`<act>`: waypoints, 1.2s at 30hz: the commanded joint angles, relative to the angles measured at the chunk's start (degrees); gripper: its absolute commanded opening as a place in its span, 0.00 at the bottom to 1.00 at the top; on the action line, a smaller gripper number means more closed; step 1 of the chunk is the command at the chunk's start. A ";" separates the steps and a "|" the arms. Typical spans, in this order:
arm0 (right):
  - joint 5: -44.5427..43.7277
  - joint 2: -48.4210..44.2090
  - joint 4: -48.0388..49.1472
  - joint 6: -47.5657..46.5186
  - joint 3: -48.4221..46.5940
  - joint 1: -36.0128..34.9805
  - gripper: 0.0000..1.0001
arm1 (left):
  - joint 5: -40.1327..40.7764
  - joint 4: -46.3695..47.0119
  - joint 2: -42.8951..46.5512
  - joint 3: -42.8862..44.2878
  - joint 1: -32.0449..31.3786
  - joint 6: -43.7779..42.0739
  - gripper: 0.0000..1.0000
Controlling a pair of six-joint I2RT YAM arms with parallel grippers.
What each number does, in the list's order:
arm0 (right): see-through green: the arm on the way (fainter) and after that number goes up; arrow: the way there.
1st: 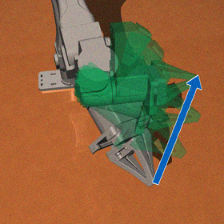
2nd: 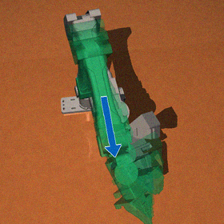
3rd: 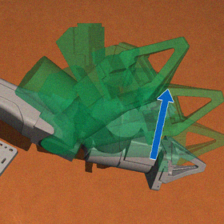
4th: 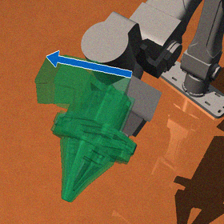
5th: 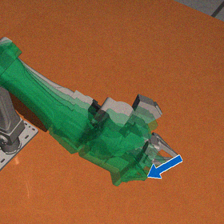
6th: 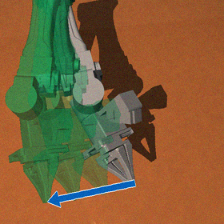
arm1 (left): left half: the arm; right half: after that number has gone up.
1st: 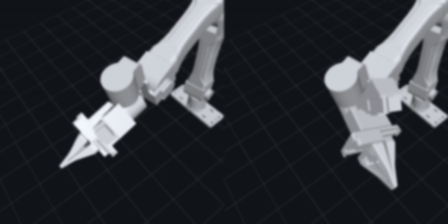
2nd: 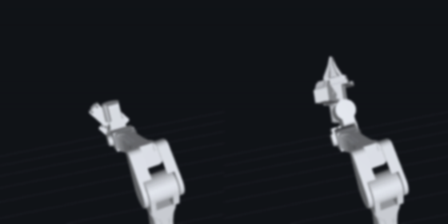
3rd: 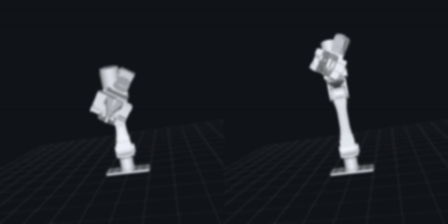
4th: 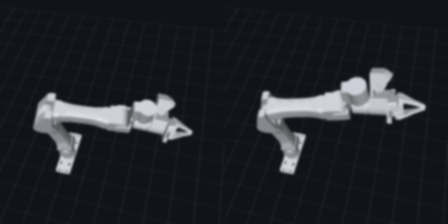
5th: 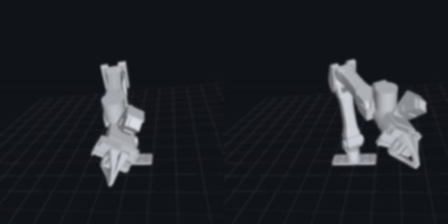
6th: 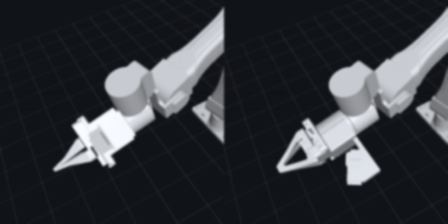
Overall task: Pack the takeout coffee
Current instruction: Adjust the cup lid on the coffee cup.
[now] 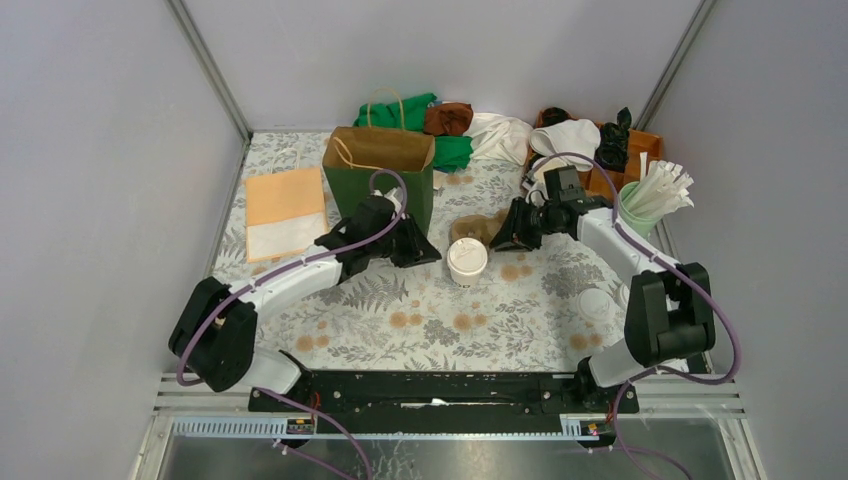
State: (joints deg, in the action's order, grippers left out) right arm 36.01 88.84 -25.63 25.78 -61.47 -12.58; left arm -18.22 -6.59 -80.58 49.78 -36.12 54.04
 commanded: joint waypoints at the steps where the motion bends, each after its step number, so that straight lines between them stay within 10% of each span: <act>1: 1.27 -6.42 1.09 2.09 4.65 0.23 0.29 | -2.24 6.37 -2.16 1.99 0.49 -1.06 0.22; 19: 1.54 -22.62 19.64 24.55 25.45 0.10 0.46 | -8.51 5.40 -11.02 11.75 6.07 -8.20 0.23; 36: -4.17 -14.77 22.01 25.55 18.44 -5.89 0.52 | -15.94 5.73 -19.72 20.94 4.85 -12.95 0.44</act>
State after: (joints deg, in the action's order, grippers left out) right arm 33.50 72.42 -4.75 51.33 -39.68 -17.58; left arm -31.20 -2.92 -98.63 66.81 -30.48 43.33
